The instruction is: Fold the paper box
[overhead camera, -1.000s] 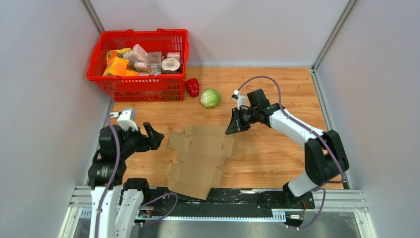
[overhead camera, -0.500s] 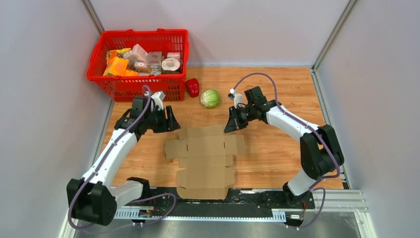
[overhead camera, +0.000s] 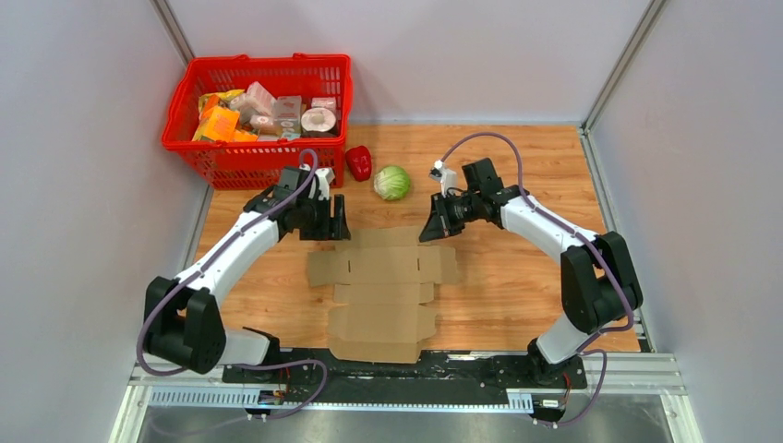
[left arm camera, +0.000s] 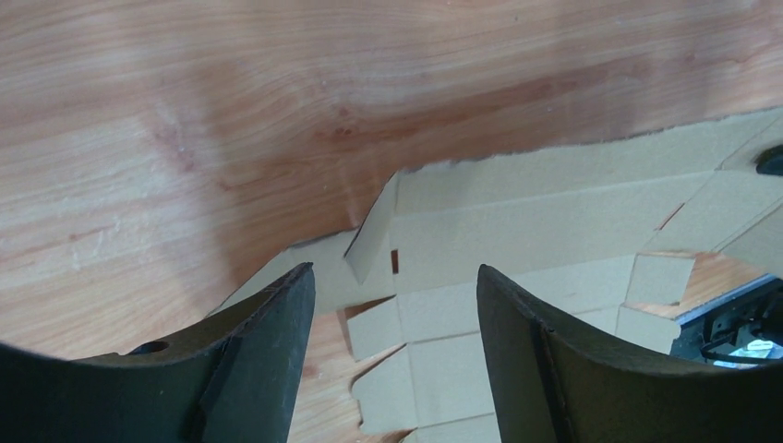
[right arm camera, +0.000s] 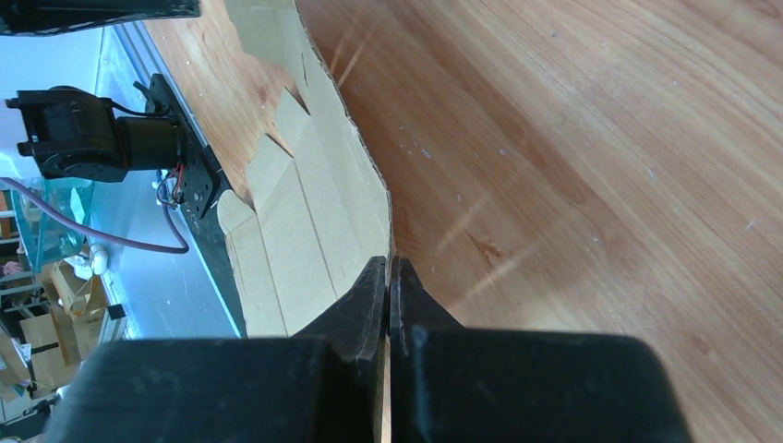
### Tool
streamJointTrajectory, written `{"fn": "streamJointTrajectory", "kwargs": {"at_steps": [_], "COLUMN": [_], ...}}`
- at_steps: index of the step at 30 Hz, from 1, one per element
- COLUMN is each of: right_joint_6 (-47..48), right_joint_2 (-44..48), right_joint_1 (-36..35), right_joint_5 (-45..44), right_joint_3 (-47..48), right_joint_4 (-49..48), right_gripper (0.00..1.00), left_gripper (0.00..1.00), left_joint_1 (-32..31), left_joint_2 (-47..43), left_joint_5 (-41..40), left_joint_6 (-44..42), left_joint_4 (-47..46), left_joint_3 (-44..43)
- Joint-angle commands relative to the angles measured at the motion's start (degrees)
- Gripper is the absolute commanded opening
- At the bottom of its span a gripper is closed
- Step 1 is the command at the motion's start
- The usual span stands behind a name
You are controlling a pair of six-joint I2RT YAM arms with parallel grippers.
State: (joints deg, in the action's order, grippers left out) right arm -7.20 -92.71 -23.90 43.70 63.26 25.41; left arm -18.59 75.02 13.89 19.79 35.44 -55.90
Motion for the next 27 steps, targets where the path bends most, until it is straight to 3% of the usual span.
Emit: {"fn": "streamJointTrajectory", "kwargs": {"at_steps": [1,6,7,9,10,12,16,17,18,21,24,27], "right_joint_6": [0.3,0.1,0.1,-0.3,-0.4,-0.6,-0.5,0.0,0.6,2.5,6.9,11.6], "right_joint_2": [1.5,2.5,2.8,3.1,3.2,3.2,2.6,2.4,2.2,2.2,1.7,-0.2], "right_joint_1": [0.0,0.0,0.0,0.0,0.0,0.0,-1.4,-3.0,-3.5,-4.8,-6.7,-9.1], "right_joint_5": [3.1,2.8,2.8,2.3,1.7,-0.5,-2.9,-6.5,-8.3,-13.8,-14.7,-11.5], "right_joint_3": [-0.3,-0.9,-0.8,-0.9,-0.9,-0.5,1.8,3.8,5.0,8.7,12.0,14.5], "right_joint_4": [-3.8,-4.2,-4.1,-4.1,-4.1,-3.5,-0.4,1.0,2.4,6.1,7.8,7.8], "right_gripper": [0.00,0.00,0.00,0.00,0.02,0.11,0.17,0.22,0.36,0.54,0.64,0.66], "left_gripper": [0.71,0.58,0.49,0.42,0.31,0.24,0.04,0.02,0.01,0.00,0.00,0.00], "left_joint_1": [-0.7,-0.7,-0.7,-1.2,-1.5,-3.1,-5.6,-6.1,-7.5,-10.3,-10.8,-10.8], "left_joint_2": [4.9,9.4,9.5,8.9,8.6,7.1,6.5,6.5,6.3,4.1,1.5,-0.8], "left_joint_5": [2.6,3.6,3.6,2.8,1.2,-2.0,-4.5,-5.1,-7.6,-10.9,-9.5,-8.5], "left_joint_6": [-0.2,-0.1,-0.2,-0.8,-1.3,-3.0,-3.8,-4.4,-4.8,-6.8,-7.6,-8.0], "left_joint_4": [-0.4,0.2,0.1,0.0,0.0,0.1,-0.1,0.2,0.4,0.1,-1.2,-2.7], "left_joint_3": [-4.5,-6.7,-6.8,-6.5,-6.3,-6.0,-5.3,-5.4,-5.4,-4.6,-3.3,-2.0]}}
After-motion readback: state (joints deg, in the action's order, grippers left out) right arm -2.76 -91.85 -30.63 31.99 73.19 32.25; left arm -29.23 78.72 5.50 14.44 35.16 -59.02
